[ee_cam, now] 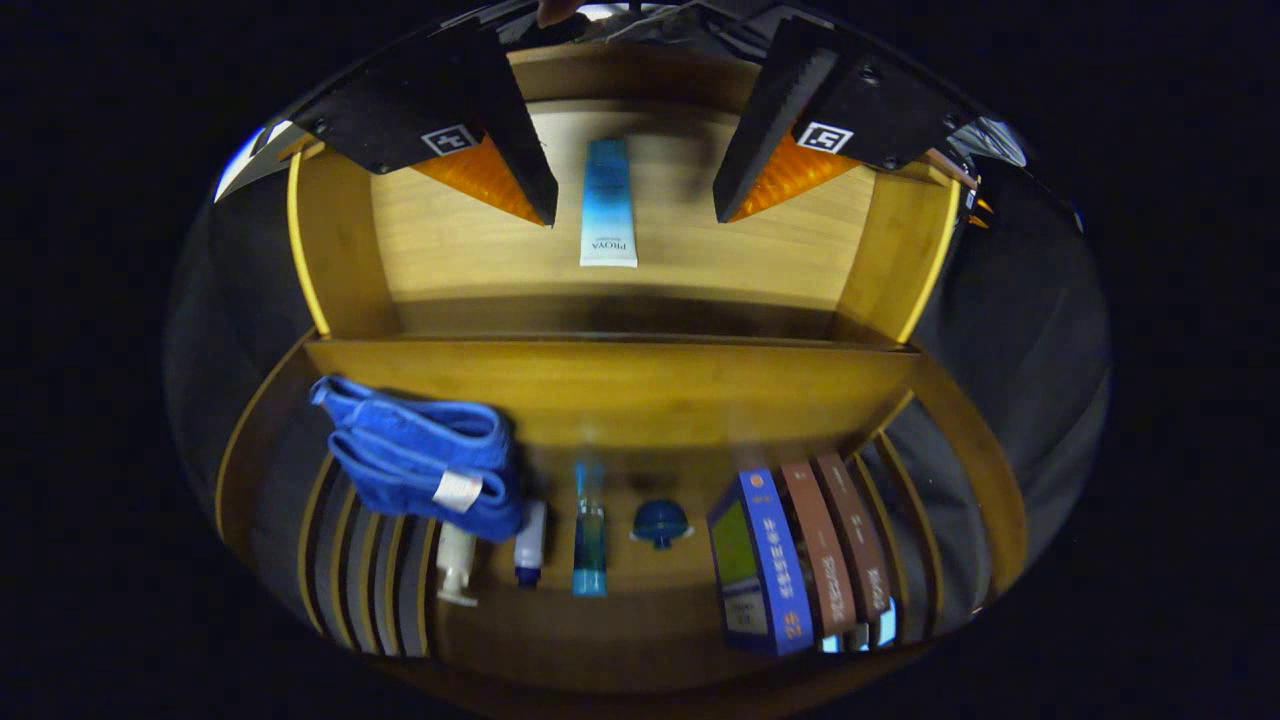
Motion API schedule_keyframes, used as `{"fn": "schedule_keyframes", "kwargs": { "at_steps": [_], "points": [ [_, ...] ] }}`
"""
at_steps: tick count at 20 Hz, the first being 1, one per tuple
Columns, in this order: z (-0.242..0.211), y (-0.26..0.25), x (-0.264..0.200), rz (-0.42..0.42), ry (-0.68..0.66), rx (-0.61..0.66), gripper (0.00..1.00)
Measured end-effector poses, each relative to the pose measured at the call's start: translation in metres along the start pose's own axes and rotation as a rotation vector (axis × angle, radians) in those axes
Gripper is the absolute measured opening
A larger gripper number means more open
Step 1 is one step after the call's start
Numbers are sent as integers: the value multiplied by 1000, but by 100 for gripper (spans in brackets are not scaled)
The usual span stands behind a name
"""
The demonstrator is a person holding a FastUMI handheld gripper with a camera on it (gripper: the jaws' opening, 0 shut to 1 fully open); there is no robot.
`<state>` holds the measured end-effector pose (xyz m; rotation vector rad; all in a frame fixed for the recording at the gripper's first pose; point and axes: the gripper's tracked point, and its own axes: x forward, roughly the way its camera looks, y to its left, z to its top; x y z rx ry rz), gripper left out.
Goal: Pull open the drawer, take out the items inside it, and place them on the countertop above the cabinet.
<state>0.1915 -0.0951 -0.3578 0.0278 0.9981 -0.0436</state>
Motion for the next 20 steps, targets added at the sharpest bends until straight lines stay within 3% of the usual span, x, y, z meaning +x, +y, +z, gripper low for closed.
{"fn": "schedule_keyframes", "kwargs": {
  "at_steps": [5, 8, 13, 16, 18, 20],
  "points": [
    [-18, -13, 46, -29, 128, -7, 93],
    [-30, -16, 61, -36, 198, -19, 77],
    [-51, -20, 76, -38, 301, -30, 77],
    [-59, -24, 94, -37, 308, -26, 57],
    [-53, -22, 81, -31, 294, -62, 43],
    [-51, -23, 79, -26, 256, -57, 43]
  ]
}}
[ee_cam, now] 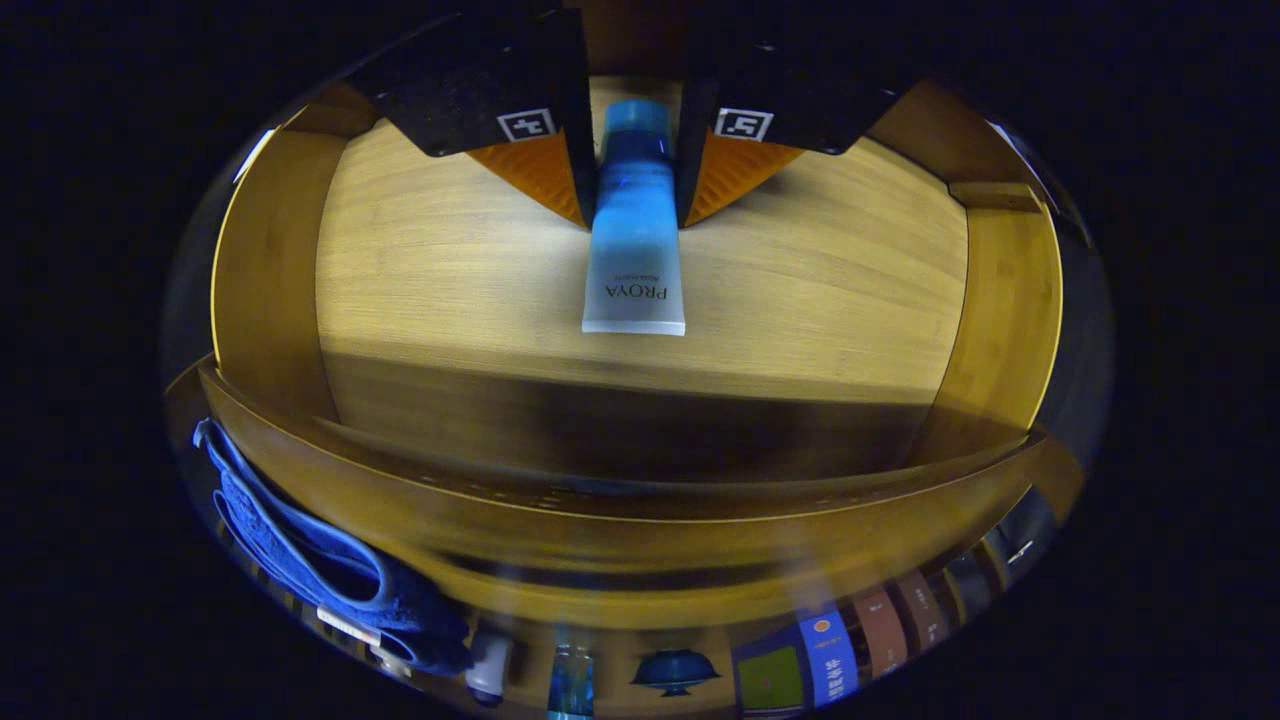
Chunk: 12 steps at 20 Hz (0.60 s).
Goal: Pull open the drawer, take out the items inside it, and place them on the countertop above the cabinet.
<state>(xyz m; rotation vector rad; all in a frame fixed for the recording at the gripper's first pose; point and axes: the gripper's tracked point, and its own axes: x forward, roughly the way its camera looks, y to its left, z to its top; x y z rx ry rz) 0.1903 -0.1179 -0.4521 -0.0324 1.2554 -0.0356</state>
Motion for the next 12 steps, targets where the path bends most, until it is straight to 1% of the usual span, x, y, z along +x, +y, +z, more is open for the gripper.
{"fn": "schedule_keyframes", "kwargs": {
  "at_steps": [3, 7, 12],
  "points": [
    [9, -2, -23, 2, -77, 42, 43],
    [22, -5, -73, 26, -181, 58, 43],
    [66, 1, -133, 22, -301, 39, 43]
  ]
}}
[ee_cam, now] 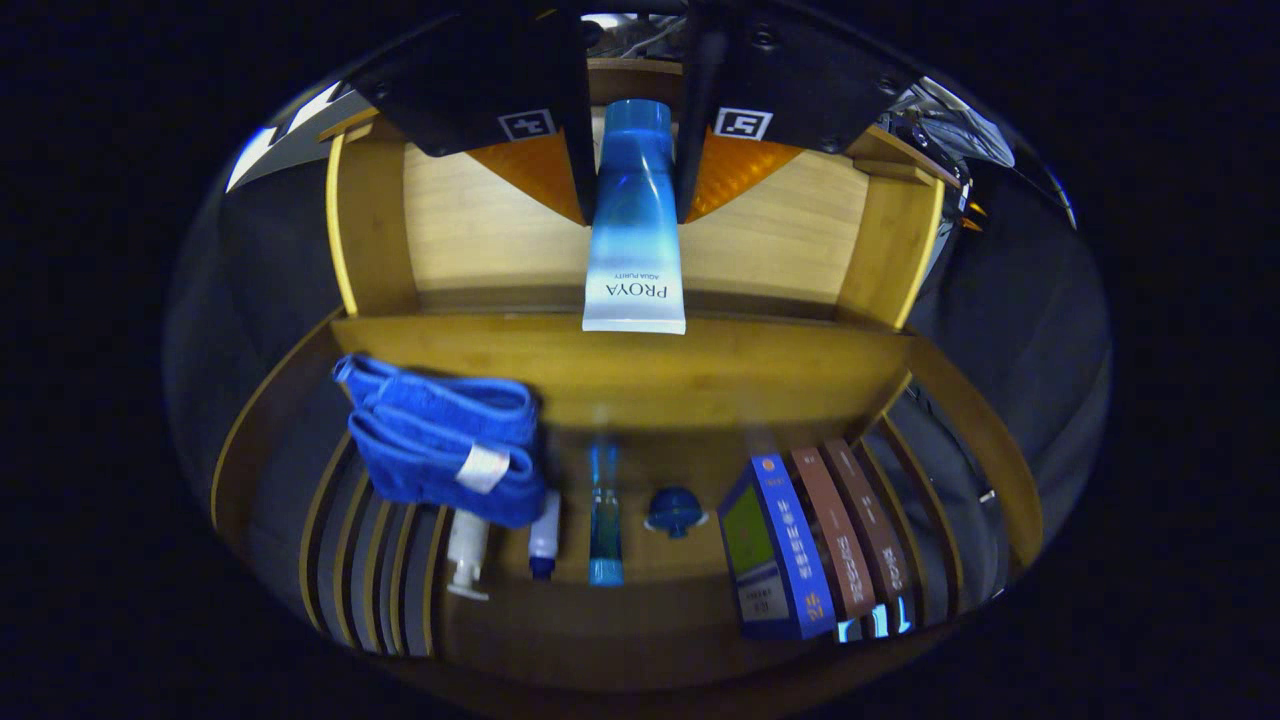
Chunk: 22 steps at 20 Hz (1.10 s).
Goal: Pull open the drawer, take out the items inside it, and place them on the countertop above the cabinet.
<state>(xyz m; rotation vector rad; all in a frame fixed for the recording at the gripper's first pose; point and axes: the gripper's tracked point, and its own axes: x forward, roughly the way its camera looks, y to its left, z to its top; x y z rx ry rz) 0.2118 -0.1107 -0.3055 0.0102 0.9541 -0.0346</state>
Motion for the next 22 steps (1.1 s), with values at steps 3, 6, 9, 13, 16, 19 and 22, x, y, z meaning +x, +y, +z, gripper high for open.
{"fn": "schedule_keyframes", "kwargs": {
  "at_steps": [3, 6, 9, 13, 16, 19, 22],
  "points": [
    [33, 4, -5, 5, -8, -15, 43],
    [59, 7, 10, 2, 12, -26, 43],
    [81, 10, 35, 12, 34, -9, 43],
    [104, 14, 72, 10, 66, 3, 43],
    [110, 15, 98, -7, 96, -12, 43],
    [113, 15, 119, -12, 120, 2, 43],
    [114, 14, 135, 2, 128, 20, 43]
  ]
}}
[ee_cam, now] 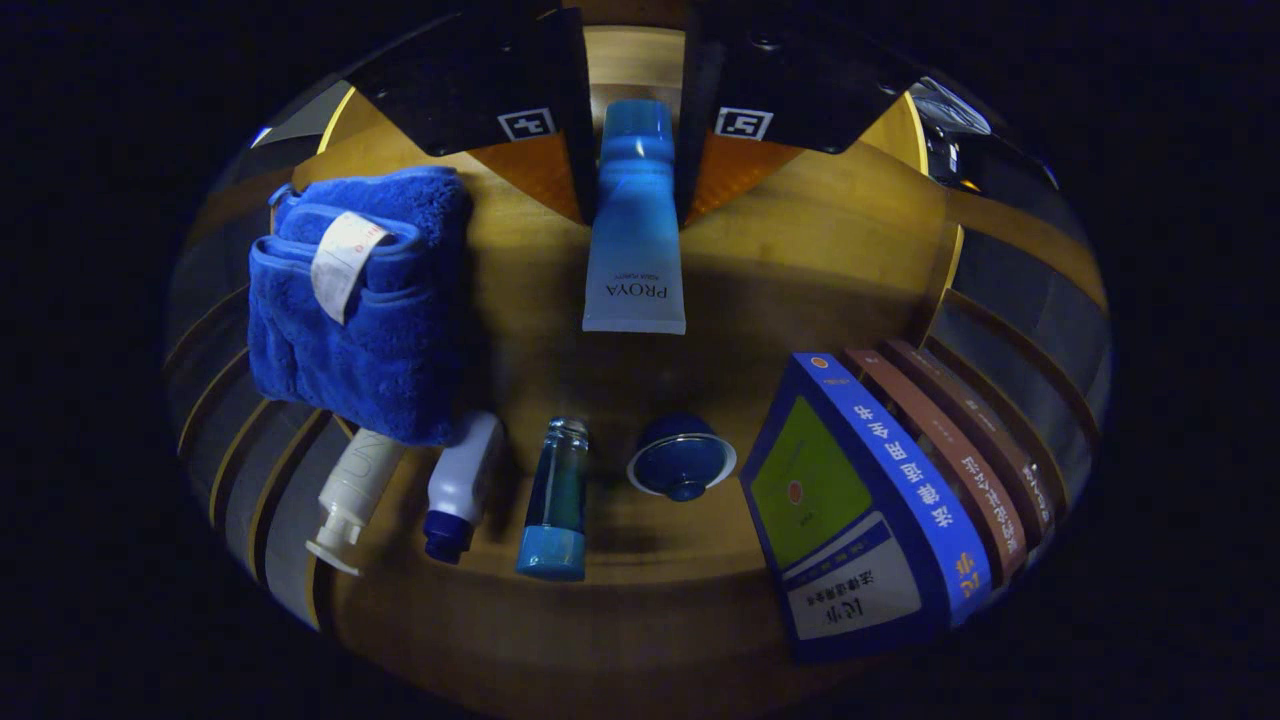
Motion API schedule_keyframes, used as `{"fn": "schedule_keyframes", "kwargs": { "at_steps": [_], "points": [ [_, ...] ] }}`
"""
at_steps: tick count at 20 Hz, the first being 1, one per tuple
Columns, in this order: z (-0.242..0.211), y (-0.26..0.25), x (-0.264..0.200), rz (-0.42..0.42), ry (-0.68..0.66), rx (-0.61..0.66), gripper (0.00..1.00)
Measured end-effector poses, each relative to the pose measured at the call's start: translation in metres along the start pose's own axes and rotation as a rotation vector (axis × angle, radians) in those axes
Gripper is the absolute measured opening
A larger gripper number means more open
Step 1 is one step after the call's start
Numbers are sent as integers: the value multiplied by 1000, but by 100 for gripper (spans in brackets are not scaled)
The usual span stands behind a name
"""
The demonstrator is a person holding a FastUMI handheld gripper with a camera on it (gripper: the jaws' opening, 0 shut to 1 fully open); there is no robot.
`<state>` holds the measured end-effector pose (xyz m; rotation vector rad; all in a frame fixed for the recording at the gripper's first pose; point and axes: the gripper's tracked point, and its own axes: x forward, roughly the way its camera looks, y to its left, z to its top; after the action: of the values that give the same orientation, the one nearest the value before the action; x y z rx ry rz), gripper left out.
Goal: Pull open the drawer, take out the items inside it, and place them on the countertop above the cabinet.
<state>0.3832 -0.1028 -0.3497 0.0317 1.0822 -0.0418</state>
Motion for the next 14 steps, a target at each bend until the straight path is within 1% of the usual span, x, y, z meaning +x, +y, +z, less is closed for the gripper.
{"fn": "schedule_keyframes", "kwargs": {
  "at_steps": [1, 3, 6, 7, 10, 11, 14],
  "points": [
    [-1, -2, 2, -3, 7, 3, 43],
    [-3, -2, 6, -1, 22, 11, 46],
    [3, 1, 6, 9, -8, 17, 53],
    [5, -1, -1, 2, -23, 13, 53],
    [4, 1, -18, -7, -90, -6, 90],
    [8, 2, -29, -12, -122, -11, 100],
    [9, 12, -63, -1, -280, -24, 100]
  ]
}}
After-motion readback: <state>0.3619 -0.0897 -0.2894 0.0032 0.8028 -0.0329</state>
